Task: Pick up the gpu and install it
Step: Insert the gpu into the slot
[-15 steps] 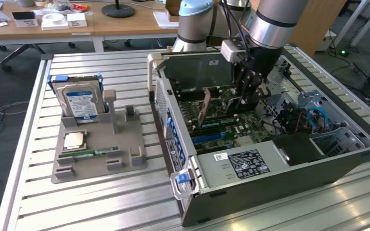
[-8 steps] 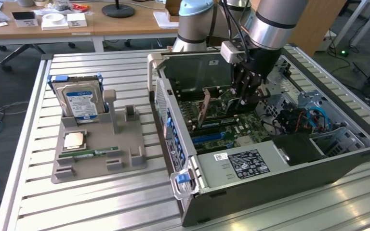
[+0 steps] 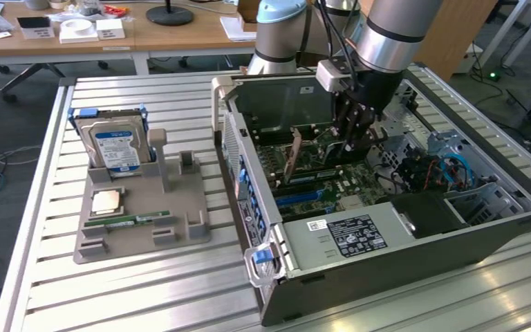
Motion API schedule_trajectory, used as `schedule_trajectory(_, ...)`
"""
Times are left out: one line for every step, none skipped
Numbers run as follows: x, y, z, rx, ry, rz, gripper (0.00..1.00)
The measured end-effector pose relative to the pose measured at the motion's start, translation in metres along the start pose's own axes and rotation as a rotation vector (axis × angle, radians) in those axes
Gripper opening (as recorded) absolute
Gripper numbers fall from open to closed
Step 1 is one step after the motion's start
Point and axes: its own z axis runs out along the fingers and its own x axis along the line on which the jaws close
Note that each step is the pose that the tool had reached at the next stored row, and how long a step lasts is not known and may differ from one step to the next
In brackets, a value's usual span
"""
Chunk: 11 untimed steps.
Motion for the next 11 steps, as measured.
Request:
schedule_trajectory(0.0,0.0,0.0002,0.0,0.0,0.0,0.26)
schedule_trajectory(0.0,0.0,0.0005,0.0,0.0,0.0,0.26)
schedule_trajectory(0.0,0.0,0.0009,0.0001,-0.0002,0.0,0.26)
schedule_trajectory(0.0,0.0,0.0013,0.0,-0.0002,0.0,0.26)
schedule_trajectory(0.0,0.0001,0.0017,0.0,0.0,0.0,0.26)
schedule_trajectory(0.0,0.0001,0.002,0.0,0.0001,0.0,0.26)
schedule_trajectory(0.0001,0.0002,0.0022,-0.0001,0.0002,0.0,0.26)
schedule_trajectory(0.0,0.0002,0.0023,0.0,0.0001,0.0,0.26)
schedule_trajectory(0.0,0.0002,0.0023,0.0,0.0,0.0,0.26)
schedule_trajectory(0.0,0.0002,0.0023,0.0,0.0,0.0,0.26)
schedule_trajectory(0.0,0.0002,0.0023,0.0,0.0,0.0,0.26)
